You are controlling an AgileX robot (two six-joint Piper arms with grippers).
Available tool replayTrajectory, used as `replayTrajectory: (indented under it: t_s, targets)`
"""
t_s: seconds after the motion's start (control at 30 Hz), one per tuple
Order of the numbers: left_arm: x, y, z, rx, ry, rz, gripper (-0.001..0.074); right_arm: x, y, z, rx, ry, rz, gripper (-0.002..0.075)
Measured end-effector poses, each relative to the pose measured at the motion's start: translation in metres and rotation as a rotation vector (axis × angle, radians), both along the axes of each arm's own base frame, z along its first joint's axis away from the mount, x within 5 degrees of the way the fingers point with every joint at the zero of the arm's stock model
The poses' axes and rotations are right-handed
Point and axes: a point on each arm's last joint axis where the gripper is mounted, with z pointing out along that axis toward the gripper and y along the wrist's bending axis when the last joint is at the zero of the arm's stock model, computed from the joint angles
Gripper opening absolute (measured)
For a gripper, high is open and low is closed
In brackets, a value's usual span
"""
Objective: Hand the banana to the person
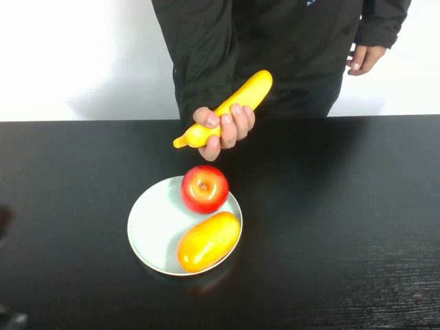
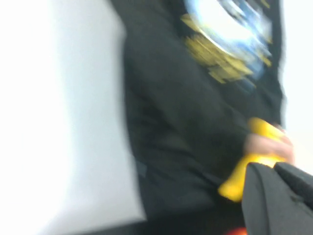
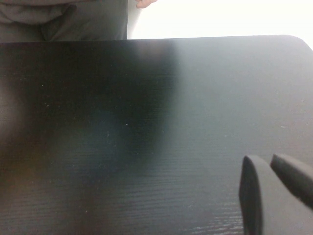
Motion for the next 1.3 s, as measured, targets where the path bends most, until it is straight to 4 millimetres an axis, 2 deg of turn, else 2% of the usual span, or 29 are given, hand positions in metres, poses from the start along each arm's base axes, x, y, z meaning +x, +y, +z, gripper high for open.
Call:
replayTrajectory:
  t_s: [0.17, 0.3, 0.47, 0.73, 1.3]
  targets:
    - [-0.019, 0.022, -0.027, -0.071, -0.126, 0.192, -0.0003, 0.0, 0.0, 0.0, 0.0, 0.0, 0.0, -0.0007]
    - [-0.029, 0.031, -0.034, -0.096, -0.18, 0.305, -0.0003, 0.0, 0.0, 0.0, 0.0, 0.0, 0.0, -0.0007]
    - [-0.028, 0.035, -0.05, -0.073, -0.01, 0.372, -0.0003, 0.0, 0.0, 0.0, 0.0, 0.0, 0.0, -0.0007]
    - [-0.03, 0.036, -0.085, 0.028, 0.359, 0.397, -0.0003, 0.0, 0.0, 0.0, 0.0, 0.0, 0.0, -0.0007]
    - [-0.031, 0.037, -0.088, 0.05, 0.388, 0.401, -0.0003, 0.0, 0.0, 0.0, 0.0, 0.002, 0.0, -0.0007]
